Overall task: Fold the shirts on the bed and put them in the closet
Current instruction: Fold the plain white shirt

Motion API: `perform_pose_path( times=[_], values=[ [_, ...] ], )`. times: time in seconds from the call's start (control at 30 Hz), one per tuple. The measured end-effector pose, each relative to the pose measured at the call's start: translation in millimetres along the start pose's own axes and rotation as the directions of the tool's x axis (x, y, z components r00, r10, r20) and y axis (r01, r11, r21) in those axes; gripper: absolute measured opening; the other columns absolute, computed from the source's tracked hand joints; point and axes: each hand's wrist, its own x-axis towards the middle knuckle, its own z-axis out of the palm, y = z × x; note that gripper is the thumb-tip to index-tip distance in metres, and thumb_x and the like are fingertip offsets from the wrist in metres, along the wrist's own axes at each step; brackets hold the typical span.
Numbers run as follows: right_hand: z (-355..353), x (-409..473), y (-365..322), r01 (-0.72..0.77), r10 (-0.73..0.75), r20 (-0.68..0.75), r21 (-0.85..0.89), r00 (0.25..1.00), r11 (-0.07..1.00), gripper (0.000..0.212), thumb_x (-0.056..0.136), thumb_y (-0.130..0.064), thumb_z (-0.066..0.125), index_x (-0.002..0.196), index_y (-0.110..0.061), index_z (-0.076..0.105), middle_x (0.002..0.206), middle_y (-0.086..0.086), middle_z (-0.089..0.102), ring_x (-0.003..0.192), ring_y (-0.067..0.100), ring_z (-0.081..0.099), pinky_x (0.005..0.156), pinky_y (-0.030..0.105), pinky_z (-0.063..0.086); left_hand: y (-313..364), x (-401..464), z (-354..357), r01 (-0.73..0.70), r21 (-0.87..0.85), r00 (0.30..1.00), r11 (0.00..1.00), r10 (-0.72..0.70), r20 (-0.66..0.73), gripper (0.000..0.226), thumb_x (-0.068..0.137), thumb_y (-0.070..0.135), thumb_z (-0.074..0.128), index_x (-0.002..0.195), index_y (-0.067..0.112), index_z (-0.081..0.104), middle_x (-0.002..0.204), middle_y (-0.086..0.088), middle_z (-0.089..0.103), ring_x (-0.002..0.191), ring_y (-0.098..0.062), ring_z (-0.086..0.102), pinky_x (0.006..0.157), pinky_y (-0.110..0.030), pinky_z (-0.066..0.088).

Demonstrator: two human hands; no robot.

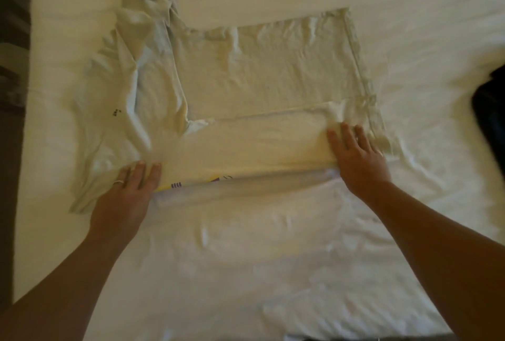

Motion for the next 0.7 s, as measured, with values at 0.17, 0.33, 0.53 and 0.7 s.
perform_pose_path(
  times=[0.17,0.33,0.53,0.7],
  values=[
    [-3.4,-71.4,-2.3,0.014,-0.014,0.038,0.001,0.999,1.0,0.07,0.079,0.0,0.055,0.148,-0.006,0.046,0.151,0.032,0.04,0.133,0.058,0.042,0.1,0.066,0.045,20.9,-60.0,-6.6,-0.05,-0.014,0.999,0.999,0.05,-0.002,0.056,0.087,0.001,0.034,0.137,0.0,0.059,0.13,-0.032,0.061,0.106,-0.054,0.065,0.073,-0.057,0.059],
    [16.1,-142.2,-0.1,0.056,-0.057,0.147,0.01,0.988,0.998,0.077,0.071,0.004,0.058,0.147,-0.006,0.049,0.149,0.03,0.044,0.13,0.056,0.048,0.093,0.065,0.051,55.4,-132.8,10.7,-0.061,-0.054,0.997,0.997,0.063,0.045,0.057,0.086,0.001,0.032,0.14,0.007,0.051,0.131,-0.031,0.061,0.106,-0.053,0.066,0.07,-0.057,0.061],
    [21.6,-150.5,13.1,0.008,-0.01,0.084,0.018,0.996,1.0,0.058,0.084,-0.005,0.048,0.141,-0.007,0.054,0.149,0.025,0.047,0.129,0.05,0.052,0.095,0.059,0.05,79.9,-137.5,24.4,0.032,-0.059,0.993,0.998,-0.025,0.118,0.064,0.094,0.027,0.035,0.157,0.014,0.037,0.16,-0.029,0.029,0.132,-0.054,0.046,0.097,-0.069,0.038],
    [27.1,-158.4,40.8,-0.007,0.01,0.099,-0.031,0.995,0.999,0.072,0.08,0.002,0.062,0.149,-0.009,0.045,0.158,0.015,0.038,0.139,0.041,0.045,0.098,0.054,0.049,85.9,-135.0,28.2,0.033,-0.172,0.987,0.985,-0.005,0.159,0.062,0.095,0.018,0.032,0.156,0.013,0.038,0.162,-0.029,0.025,0.135,-0.057,0.042,0.081,-0.067,0.055]
  ],
)
